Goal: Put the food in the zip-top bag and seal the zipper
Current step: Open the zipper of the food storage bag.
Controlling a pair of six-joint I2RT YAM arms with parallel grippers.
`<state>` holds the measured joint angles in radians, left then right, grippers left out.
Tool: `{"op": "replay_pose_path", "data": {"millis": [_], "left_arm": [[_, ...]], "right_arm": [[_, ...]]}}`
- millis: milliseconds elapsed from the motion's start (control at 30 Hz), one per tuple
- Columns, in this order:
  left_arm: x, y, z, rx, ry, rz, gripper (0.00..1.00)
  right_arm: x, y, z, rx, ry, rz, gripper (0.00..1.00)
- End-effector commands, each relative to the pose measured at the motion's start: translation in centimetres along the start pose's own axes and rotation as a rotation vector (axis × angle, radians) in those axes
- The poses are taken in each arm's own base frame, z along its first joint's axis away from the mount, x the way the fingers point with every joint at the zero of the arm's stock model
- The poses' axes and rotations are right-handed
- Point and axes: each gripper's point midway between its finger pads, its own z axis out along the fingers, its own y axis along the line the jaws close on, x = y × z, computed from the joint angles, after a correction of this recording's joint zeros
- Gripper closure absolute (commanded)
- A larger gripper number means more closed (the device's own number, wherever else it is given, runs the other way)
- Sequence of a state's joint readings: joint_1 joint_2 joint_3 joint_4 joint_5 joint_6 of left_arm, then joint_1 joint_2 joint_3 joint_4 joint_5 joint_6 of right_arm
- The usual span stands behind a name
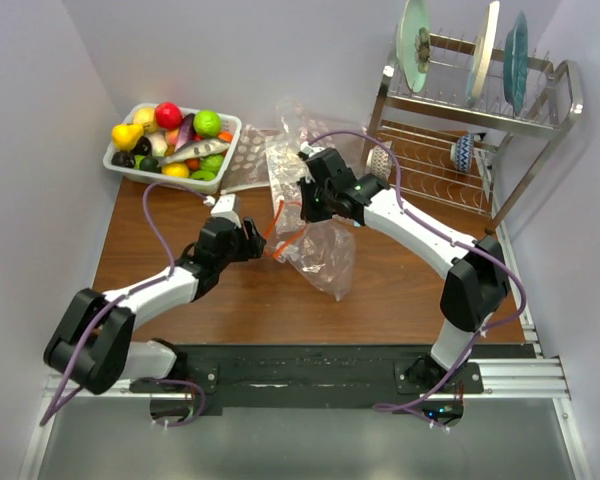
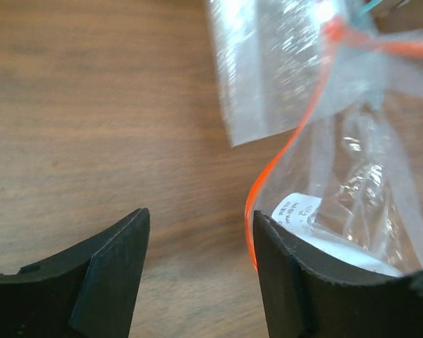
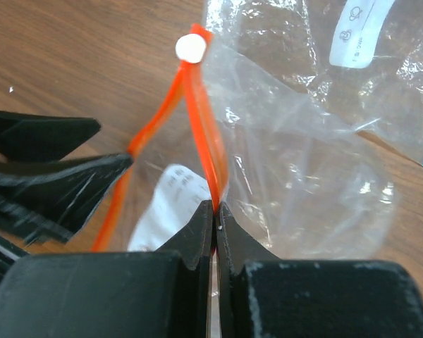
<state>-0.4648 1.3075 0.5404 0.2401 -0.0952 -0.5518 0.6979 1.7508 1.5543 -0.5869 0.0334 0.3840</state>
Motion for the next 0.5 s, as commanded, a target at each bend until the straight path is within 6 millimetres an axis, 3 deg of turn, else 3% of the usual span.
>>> {"op": "replay_pose_path", "data": {"millis": [0,67,100,200,300,400,467], "left_arm": [[-6.3,-3.4,-2.0,0.092,-0.109,0.031,0.35],[-7.0,-3.3,-2.6,0.069,-0.099,0.033,0.31],[-8.6,-3.9,-3.2,0.081,-0.123,0.03,0.3],[-10.7,-3.1,-4.4,0.047,-0.138,0.013,0.24],[-14.2,-1.8,-5.5,0.014,-0.218,-0.03,0.2],[-18.2,0.1,-5.3,-0.053,-0.286,-0.064,0.15],[-19.1,2.2,-3.9,-0.145,-0.264,-0.052,0.09]], "right_arm": [[-1.7,1.0,0.7,-0.043,-0.036,0.017,1.0],[-1.7,1.0,0.9,-0.042,-0.038,0.02,1.0],[-1.6,1.1,0.9,-0.044,-0.039,0.019,1.0],[-1.3,0.7,1.3,-0.033,-0.029,0.018,1.0],[-1.1,0.7,1.3,-0.035,-0.036,0.019,1.0],[-1.1,0.7,1.3,-0.041,-0.039,0.019,1.0],[-1.2,0.8,1.2,-0.042,-0.042,0.013,1.0]]}}
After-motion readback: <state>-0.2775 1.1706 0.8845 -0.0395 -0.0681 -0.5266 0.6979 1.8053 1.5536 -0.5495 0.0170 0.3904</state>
